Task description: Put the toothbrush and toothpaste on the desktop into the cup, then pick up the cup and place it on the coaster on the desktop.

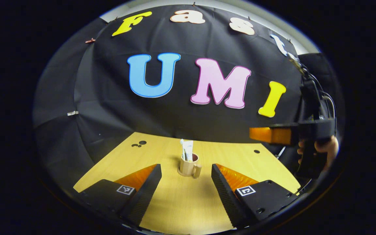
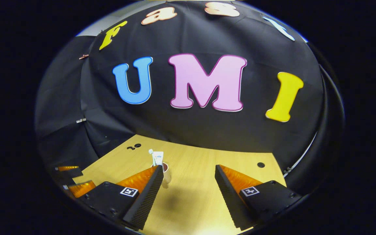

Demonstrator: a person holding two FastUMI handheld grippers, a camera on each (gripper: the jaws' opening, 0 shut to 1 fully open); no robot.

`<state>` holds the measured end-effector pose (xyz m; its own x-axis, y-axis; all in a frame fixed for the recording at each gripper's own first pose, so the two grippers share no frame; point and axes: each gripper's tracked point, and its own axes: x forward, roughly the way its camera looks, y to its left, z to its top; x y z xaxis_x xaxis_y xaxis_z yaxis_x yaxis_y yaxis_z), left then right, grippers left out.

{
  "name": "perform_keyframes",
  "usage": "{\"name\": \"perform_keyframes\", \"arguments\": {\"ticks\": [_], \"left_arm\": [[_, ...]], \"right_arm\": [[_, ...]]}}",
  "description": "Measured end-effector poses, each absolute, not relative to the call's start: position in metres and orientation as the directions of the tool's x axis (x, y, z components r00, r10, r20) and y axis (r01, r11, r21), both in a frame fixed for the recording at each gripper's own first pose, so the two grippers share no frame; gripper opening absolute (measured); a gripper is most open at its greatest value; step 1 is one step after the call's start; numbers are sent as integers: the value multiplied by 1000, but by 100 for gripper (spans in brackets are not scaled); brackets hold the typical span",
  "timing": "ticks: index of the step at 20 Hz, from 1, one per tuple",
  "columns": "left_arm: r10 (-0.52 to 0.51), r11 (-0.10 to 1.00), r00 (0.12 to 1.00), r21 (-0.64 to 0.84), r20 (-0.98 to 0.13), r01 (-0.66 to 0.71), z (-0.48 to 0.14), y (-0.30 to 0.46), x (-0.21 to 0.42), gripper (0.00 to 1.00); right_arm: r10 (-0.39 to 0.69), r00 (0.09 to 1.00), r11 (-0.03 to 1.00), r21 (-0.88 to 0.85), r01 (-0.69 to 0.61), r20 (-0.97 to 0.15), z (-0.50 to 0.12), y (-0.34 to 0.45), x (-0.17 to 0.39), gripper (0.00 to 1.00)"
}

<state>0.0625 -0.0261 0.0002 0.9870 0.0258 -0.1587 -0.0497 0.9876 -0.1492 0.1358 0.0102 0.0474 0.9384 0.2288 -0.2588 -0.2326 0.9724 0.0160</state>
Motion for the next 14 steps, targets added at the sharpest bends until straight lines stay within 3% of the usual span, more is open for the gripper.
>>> {"name": "perform_keyframes", "arguments": {"ticks": [4,9,14], "left_arm": [[58,985,994,-157,-92,-72,31,-27,48,98],[116,991,993,-64,-32,-117,31,-27,10,97],[23,997,999,-75,-27,-25,18,-54,-16,97]], "right_arm": [[194,965,981,48,-188,-180,54,-7,83,98],[122,980,989,108,-106,-156,39,-32,22,98],[100,978,990,121,-79,-182,15,-37,-16,98]]}}
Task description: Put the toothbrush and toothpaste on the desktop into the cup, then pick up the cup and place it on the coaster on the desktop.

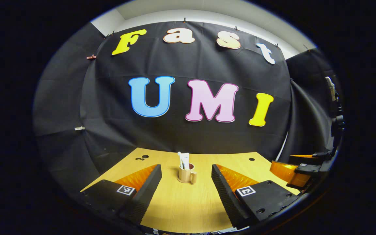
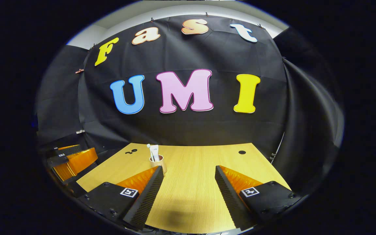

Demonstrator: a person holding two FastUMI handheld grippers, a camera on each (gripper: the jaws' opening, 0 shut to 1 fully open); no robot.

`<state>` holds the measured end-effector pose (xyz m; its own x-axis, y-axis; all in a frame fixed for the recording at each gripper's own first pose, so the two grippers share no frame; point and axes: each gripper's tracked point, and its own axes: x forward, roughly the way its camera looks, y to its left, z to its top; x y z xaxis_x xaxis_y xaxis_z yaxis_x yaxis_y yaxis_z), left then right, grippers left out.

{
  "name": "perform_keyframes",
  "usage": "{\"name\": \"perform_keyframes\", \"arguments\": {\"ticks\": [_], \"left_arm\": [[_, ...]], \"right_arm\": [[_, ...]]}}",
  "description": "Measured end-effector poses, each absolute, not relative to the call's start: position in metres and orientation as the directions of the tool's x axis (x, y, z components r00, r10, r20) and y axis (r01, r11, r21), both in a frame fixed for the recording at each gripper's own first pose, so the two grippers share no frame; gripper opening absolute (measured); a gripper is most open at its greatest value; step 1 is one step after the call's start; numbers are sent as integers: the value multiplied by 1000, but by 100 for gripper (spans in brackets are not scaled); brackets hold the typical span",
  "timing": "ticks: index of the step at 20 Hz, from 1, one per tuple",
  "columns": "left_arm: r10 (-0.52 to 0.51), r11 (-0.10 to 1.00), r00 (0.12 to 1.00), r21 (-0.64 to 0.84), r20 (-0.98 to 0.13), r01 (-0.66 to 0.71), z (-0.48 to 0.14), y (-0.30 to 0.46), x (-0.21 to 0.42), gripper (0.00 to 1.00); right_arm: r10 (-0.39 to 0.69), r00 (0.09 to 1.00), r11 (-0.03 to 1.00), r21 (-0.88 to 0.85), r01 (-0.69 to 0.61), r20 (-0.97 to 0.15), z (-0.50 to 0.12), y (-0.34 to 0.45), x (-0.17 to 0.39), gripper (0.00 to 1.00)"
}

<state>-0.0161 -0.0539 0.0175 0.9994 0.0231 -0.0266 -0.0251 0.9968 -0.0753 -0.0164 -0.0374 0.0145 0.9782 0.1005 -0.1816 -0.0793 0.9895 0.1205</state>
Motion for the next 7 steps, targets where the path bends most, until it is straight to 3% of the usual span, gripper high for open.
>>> {"name": "perform_keyframes", "arguments": {"ticks": [7], "left_arm": [[-60,997,998,-44,-28,59,5,-70,-43,97]], "right_arm": [[112,966,983,168,-74,-233,-12,-26,-42,98]]}}
